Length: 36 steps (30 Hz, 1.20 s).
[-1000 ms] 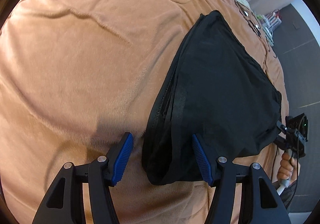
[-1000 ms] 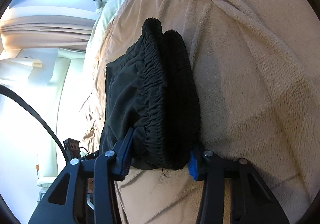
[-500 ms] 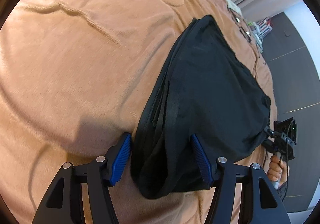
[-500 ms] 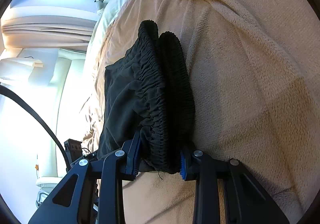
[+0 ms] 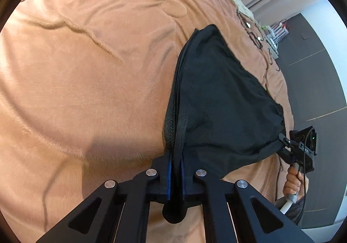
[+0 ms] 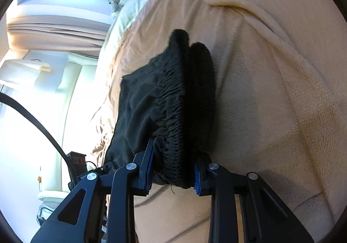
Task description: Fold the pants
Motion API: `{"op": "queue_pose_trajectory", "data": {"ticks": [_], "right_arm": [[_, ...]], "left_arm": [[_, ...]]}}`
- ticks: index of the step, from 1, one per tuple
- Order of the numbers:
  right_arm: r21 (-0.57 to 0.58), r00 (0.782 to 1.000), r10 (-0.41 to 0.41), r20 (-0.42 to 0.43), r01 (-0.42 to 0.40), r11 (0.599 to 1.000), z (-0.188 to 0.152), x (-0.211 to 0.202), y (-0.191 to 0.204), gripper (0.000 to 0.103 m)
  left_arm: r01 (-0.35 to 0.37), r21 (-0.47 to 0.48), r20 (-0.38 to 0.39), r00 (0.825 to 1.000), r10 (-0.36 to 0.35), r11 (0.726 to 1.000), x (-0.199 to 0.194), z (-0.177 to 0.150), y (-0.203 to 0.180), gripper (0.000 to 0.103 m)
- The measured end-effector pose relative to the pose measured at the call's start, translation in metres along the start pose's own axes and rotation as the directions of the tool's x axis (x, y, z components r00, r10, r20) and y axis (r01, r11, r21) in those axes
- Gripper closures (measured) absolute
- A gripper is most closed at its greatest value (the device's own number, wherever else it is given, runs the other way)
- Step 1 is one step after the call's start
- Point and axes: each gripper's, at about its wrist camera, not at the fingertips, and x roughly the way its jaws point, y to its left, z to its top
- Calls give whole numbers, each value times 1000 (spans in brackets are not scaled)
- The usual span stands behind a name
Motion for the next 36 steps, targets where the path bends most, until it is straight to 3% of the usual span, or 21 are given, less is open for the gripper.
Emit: {"op": "queue_pose_trajectory", "data": {"ticks": [13, 25, 36], "right_arm": [[-66, 999, -15, -29, 13, 998, -28, 0, 22, 79], [-189, 987, -88, -136, 61, 980, -65, 30, 67, 79], [-294, 966, -152, -208, 86, 952, -74, 64, 101, 79]], "left_arm": [[18, -29, 19, 1000, -17, 999, -46, -36, -7, 97], [18, -129, 66, 998, -9, 991, -88, -111, 26, 97], [55, -225, 124, 992, -27, 973, -116, -183, 50, 97]]}}
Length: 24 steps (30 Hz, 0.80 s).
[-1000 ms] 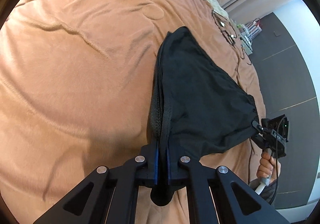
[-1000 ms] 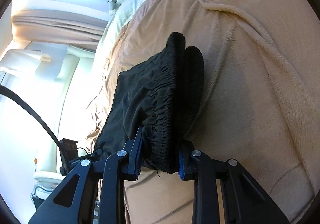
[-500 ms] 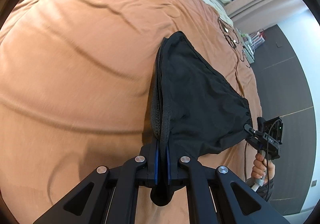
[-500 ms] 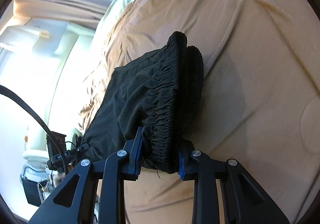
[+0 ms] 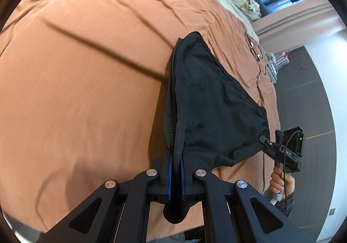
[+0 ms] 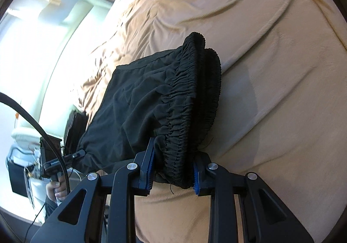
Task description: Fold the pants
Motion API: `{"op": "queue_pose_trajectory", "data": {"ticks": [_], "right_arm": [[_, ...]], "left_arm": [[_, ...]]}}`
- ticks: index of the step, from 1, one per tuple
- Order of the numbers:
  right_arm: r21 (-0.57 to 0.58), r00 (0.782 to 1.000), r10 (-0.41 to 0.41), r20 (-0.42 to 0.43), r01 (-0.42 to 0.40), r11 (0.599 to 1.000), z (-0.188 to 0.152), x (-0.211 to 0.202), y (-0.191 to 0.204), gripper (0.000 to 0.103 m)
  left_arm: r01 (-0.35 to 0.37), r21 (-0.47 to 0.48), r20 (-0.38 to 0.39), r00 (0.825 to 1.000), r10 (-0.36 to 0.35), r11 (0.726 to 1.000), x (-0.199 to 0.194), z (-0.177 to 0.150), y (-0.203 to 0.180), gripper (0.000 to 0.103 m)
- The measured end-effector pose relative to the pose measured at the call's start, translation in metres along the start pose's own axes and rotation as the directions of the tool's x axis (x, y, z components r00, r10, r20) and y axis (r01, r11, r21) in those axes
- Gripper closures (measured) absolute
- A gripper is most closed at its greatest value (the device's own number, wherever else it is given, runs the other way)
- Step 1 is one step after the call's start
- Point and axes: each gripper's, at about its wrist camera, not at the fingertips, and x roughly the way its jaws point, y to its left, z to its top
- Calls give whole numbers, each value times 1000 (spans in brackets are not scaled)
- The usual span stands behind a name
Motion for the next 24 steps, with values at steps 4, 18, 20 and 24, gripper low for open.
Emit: {"op": "queue_pose_trajectory", "data": {"ticks": [4, 18, 20, 24], "right_arm": [[-54, 999, -9, -37, 7, 999, 3, 10, 17, 79], [-88, 981, -169, -99, 161, 983, 21, 35, 21, 66], [-98, 964, -253, -85, 245, 965, 20, 40, 23, 55], [-121, 948, -317, -7, 314, 942, 15, 31, 40, 50]], "left_arm": [[10, -35, 17, 1000, -10, 999, -7, -19, 3, 97], [59, -144, 6, 998, -59, 988, 16, -54, 15, 95], [35, -156, -13, 999, -37, 987, 26, -52, 23, 88], [96, -203, 29, 995, -92, 974, 27, -52, 37, 51]]}}
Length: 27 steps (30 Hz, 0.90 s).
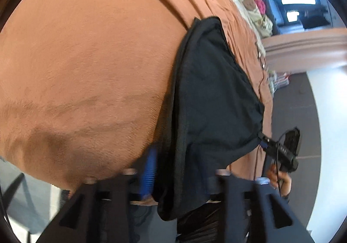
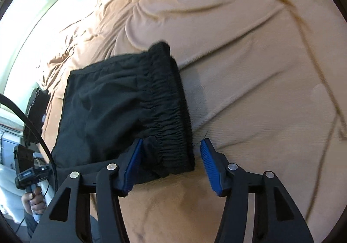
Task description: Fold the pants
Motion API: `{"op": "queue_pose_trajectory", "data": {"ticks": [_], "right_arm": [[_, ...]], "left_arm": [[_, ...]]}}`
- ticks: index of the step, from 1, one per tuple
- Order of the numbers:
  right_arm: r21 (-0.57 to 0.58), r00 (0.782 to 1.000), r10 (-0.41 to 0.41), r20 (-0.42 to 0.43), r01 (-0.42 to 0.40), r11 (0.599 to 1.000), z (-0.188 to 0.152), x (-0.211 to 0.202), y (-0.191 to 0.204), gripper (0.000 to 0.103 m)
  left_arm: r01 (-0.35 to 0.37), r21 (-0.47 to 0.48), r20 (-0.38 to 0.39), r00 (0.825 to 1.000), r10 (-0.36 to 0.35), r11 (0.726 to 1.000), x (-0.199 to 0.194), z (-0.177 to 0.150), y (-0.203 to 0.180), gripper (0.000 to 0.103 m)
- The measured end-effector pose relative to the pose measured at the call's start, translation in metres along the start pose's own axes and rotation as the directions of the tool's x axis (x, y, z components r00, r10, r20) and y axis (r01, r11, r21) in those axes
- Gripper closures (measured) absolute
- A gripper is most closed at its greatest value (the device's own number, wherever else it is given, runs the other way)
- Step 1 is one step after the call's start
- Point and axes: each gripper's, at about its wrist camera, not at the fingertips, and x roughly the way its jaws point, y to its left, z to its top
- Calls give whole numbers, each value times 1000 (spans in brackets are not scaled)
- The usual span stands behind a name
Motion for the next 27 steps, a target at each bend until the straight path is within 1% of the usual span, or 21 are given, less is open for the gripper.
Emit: {"op": "queue_pose_trajectory", "data": {"ticks": [4, 5, 8, 11, 12, 15, 18, 22, 23, 24, 25, 27], "right_arm": [[-33, 995, -38, 89, 42, 999, -6, -18, 25, 50], [-40, 994, -37, 100, 41, 998, -8, -25, 23, 50], [-75, 990, -25, 139, 36, 997, -22, -38, 43, 50], [-116, 985, 19, 169, 1, 993, -33, -39, 63, 50], [-129, 985, 26, 171, -4, 992, -37, -42, 63, 50], [-189, 986, 52, 160, -21, 982, -45, -27, 88, 50], [-209, 988, 66, 136, -37, 977, -51, -5, 107, 50], [-226, 991, 90, 98, -66, 972, -53, 13, 119, 50], [-233, 992, 93, 86, -71, 970, -54, 21, 124, 51], [-243, 993, 96, 69, -77, 967, -57, 30, 131, 56], [-255, 994, 97, 50, -81, 964, -58, 36, 137, 58], [-282, 996, 89, 27, -77, 956, -59, 44, 143, 59]], "left_arm": [[57, -24, 21, 998, -57, 998, 0, 2, 7, 49], [70, -34, 28, 997, -69, 997, 1, 2, 8, 49], [101, -54, 41, 994, -99, 993, 3, -4, 12, 49], [129, -73, 64, 990, -124, 989, 5, -7, 16, 49], [135, -74, 67, 989, -130, 988, 6, -7, 16, 49], [149, -57, 69, 987, -145, 987, 10, -4, 18, 49], [160, -53, 88, 984, -154, 986, 9, 0, 19, 49], [156, -48, 104, 983, -150, 987, 9, -1, 19, 49], [156, -46, 106, 983, -150, 987, 8, -1, 18, 49], [159, -45, 107, 982, -153, 986, 8, -3, 17, 49], [161, -43, 105, 982, -156, 986, 7, -6, 18, 49], [171, -48, 100, 981, -165, 984, 6, -13, 18, 49]]}}
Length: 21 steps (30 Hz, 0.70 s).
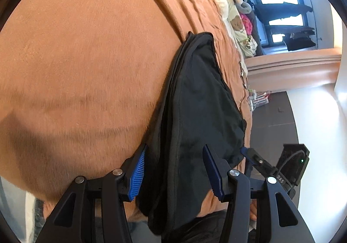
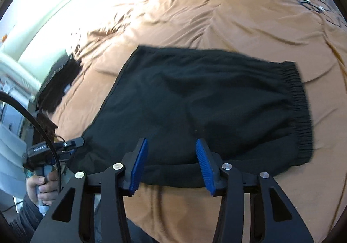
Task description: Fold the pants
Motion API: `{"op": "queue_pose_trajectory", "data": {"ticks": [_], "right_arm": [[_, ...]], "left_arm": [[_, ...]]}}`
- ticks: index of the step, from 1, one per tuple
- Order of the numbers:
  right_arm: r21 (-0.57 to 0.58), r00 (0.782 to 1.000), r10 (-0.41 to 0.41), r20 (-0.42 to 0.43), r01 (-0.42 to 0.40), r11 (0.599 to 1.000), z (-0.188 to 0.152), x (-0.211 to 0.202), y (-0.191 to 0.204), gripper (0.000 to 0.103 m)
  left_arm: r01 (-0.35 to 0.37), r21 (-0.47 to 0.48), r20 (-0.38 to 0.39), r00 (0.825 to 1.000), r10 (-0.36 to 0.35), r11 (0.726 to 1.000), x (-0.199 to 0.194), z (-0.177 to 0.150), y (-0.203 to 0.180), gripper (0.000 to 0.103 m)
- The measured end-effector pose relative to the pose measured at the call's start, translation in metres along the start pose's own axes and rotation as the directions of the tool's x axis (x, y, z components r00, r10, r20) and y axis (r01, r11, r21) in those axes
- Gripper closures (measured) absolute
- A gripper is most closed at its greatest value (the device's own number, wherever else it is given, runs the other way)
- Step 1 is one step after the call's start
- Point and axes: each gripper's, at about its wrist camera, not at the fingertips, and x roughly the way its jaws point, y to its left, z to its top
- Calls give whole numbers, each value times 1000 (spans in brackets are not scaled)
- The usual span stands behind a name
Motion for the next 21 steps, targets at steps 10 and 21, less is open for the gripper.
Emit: {"op": "queue_pose_trajectory", "data": {"ticks": [10, 21], "right_arm": [[-66, 986, -63, -154, 53, 996, -14, 72, 27, 75], [-45, 991, -43, -124, 37, 998, 26, 77, 29, 77]], "left_arm": [[-35, -56, -21, 999, 33, 998, -9, -24, 11, 81], [-79, -86, -22, 997, 78, 993, -10, -27, 4, 92]]}}
